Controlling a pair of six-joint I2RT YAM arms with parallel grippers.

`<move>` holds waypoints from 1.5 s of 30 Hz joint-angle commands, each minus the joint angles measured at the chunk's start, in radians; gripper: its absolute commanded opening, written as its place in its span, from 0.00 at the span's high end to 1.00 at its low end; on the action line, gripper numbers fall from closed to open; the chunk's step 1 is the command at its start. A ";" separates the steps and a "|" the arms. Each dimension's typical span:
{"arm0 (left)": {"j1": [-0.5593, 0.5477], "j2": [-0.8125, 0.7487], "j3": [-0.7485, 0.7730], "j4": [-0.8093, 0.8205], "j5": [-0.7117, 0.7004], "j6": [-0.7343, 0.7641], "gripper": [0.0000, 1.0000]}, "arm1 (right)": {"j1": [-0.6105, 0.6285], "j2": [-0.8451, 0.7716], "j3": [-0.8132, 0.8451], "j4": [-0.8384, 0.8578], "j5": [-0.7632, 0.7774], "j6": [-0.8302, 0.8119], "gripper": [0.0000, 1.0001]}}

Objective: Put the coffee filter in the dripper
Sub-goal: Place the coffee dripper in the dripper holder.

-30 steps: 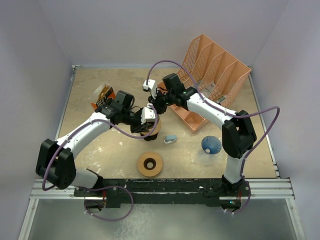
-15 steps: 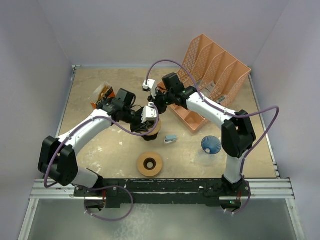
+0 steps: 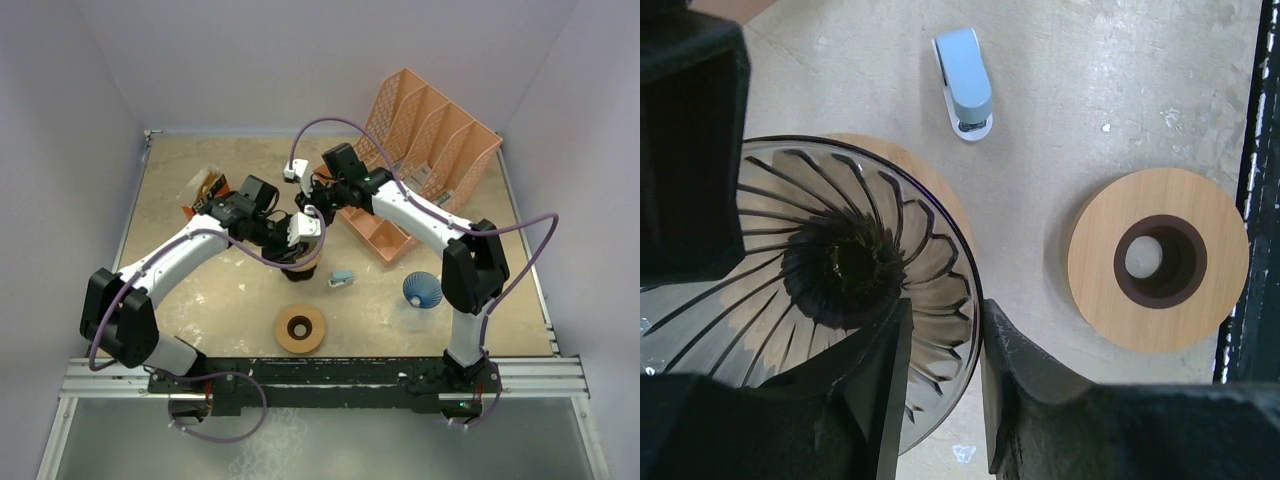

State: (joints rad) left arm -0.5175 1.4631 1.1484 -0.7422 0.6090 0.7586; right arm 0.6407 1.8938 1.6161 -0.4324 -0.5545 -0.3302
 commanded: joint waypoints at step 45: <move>0.055 -0.179 0.079 0.066 -0.073 -0.326 0.33 | -0.151 -0.201 -0.009 0.006 -0.191 -0.081 0.52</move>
State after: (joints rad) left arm -0.5022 1.3193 1.2266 -0.7982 0.5377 0.5568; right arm 0.4828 1.7443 1.6600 -0.4824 -0.6907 -0.3782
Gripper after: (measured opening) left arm 0.671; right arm 0.479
